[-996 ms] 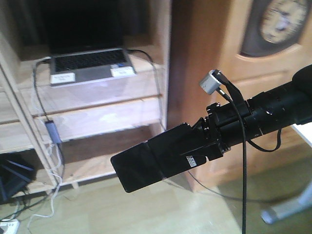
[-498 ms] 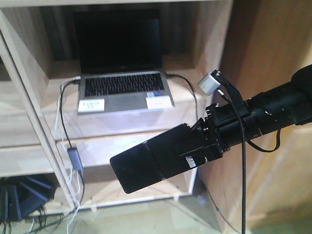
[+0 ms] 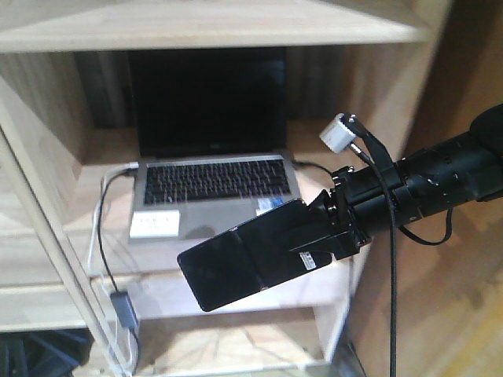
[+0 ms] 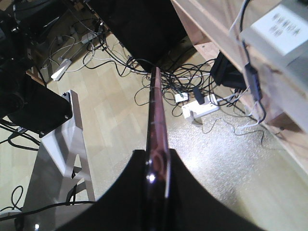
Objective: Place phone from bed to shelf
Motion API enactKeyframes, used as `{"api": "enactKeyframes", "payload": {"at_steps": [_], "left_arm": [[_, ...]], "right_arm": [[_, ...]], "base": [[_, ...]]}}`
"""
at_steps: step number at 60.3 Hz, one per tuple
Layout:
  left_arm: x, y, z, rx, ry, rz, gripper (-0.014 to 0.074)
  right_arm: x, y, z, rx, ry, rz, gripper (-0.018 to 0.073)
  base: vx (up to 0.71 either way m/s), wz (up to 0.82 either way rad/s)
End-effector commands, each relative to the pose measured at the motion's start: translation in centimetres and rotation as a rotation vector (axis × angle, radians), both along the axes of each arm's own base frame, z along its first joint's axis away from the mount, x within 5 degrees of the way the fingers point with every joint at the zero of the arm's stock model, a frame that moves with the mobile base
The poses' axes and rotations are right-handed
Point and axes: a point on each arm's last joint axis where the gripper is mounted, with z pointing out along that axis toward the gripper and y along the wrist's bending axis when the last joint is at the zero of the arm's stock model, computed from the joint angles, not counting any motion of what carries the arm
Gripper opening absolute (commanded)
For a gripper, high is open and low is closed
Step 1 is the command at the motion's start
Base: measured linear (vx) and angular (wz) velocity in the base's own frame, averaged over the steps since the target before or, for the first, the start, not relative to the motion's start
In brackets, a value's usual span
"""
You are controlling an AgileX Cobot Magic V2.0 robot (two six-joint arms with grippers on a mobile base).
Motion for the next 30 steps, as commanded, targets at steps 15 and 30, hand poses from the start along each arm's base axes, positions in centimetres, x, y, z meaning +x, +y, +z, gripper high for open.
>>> {"api": "enactKeyframes", "payload": {"at_steps": [15, 30], "left_arm": [[-0.12, -0.05, 1.56, -0.009, -0.106, -0.006, 0.0001], [-0.12, -0.05, 1.56, -0.009, -0.106, -0.006, 0.0001]], "right_arm": [[-1.09, 0.30, 2.67, 0.115, -0.011, 0.051, -0.0001], [-1.09, 0.30, 2.67, 0.115, -0.011, 0.051, -0.0001]], "base": [[0.24, 0.15], [0.17, 0.06]]}}
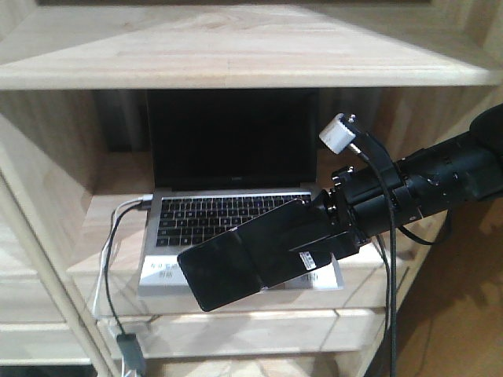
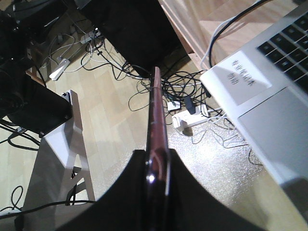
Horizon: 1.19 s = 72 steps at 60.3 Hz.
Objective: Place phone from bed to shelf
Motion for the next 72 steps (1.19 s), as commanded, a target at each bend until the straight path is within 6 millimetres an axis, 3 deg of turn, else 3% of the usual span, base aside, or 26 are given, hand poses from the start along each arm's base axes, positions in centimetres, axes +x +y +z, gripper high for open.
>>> {"api": "enactKeyframes", "payload": {"at_steps": [1, 72], "left_arm": [[-0.12, -0.05, 1.56, -0.009, -0.106, -0.006, 0.0001], [-0.12, -0.05, 1.56, -0.009, -0.106, -0.006, 0.0001]], "right_arm": [[-1.09, 0.30, 2.67, 0.115, -0.011, 0.051, -0.0001], [-1.09, 0.30, 2.68, 0.116, -0.010, 0.050, -0.0001]], "base": [[0.12, -0.01], [0.02, 0.00]]}}
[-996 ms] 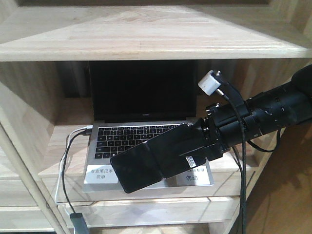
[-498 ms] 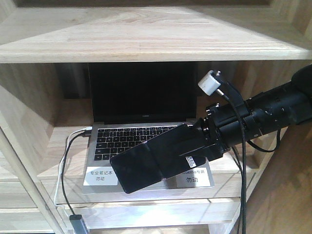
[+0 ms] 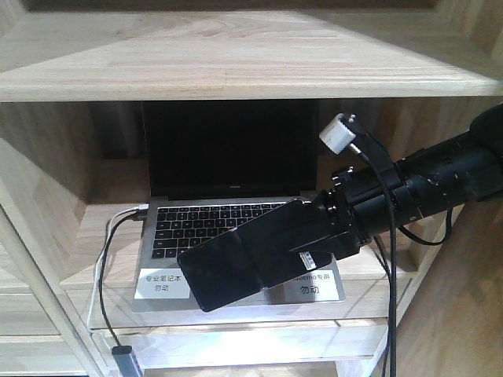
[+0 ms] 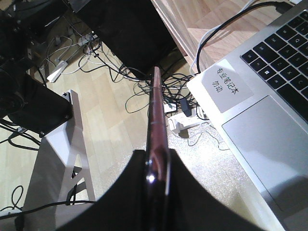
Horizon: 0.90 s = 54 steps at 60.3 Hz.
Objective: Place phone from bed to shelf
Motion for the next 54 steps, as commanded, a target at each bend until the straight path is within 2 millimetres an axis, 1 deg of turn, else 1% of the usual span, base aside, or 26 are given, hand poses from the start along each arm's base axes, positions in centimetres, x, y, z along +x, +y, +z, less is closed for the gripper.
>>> {"api": "enactKeyframes", "payload": {"at_steps": [1, 26, 31, 38, 54], "left_arm": [[-0.1, -0.1, 1.6, -0.009, -0.106, -0.006, 0.0001], [-0.1, -0.1, 1.6, -0.009, -0.106, -0.006, 0.0001], [-0.1, -0.1, 1.6, -0.009, -0.106, -0.006, 0.0001], [-0.1, -0.1, 1.6, -0.009, -0.106, -0.006, 0.0001], [-0.1, -0.1, 1.6, -0.009, -0.106, -0.006, 0.0001]], "right_arm": [[-1.1, 0.3, 2.7, 0.116, -0.010, 0.050, -0.0001], [-1.1, 0.3, 2.6, 0.107, -0.014, 0.054, -0.0001], [-1.4, 0.2, 2.9, 0.101, -0.018, 0.051, -0.0001], [-2.5, 0.0, 4.5, 0.113, -0.074, 0.053, -0.0001], [-6.5, -0.8, 9.1, 0.164, -0.178, 0.016, -0.0001]], "base": [[0.00, 0.00], [0.00, 0.00], [0.00, 0.00], [0.00, 0.00], [0.00, 0.00]]}}
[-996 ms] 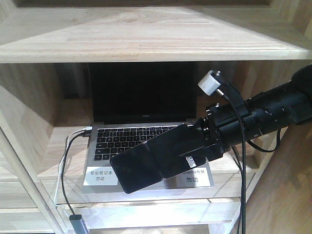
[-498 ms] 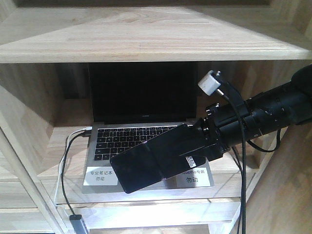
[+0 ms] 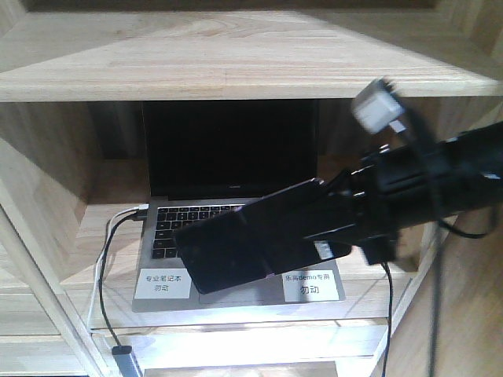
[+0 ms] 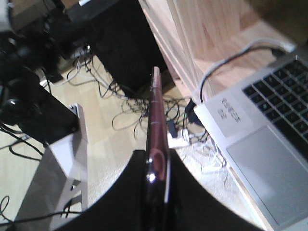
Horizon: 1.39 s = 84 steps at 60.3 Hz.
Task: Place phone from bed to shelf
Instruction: 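Raise the right gripper with the phone above the upper shelf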
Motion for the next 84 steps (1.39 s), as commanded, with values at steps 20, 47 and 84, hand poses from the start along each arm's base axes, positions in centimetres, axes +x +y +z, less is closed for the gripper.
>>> {"api": "enactKeyframes", "payload": {"at_steps": [20, 47, 84], "left_arm": [[-0.1, -0.1, 1.6, -0.009, -0.106, -0.006, 0.0001], [-0.1, -0.1, 1.6, -0.009, -0.106, -0.006, 0.0001], [-0.1, -0.1, 1.6, -0.009, -0.106, -0.006, 0.0001]], "right_arm": [[-3.8, -0.3, 10.8, 0.200, -0.191, -0.027, -0.0001], [2.4, 1.0, 18.3, 0.370, -0.358, -0.081, -0.0001], [13.1, 9.1, 15.1, 0.497, -0.334, -0.170, -0.0001]], "base": [[0.00, 0.00], [0.00, 0.00], [0.00, 0.00]]}}
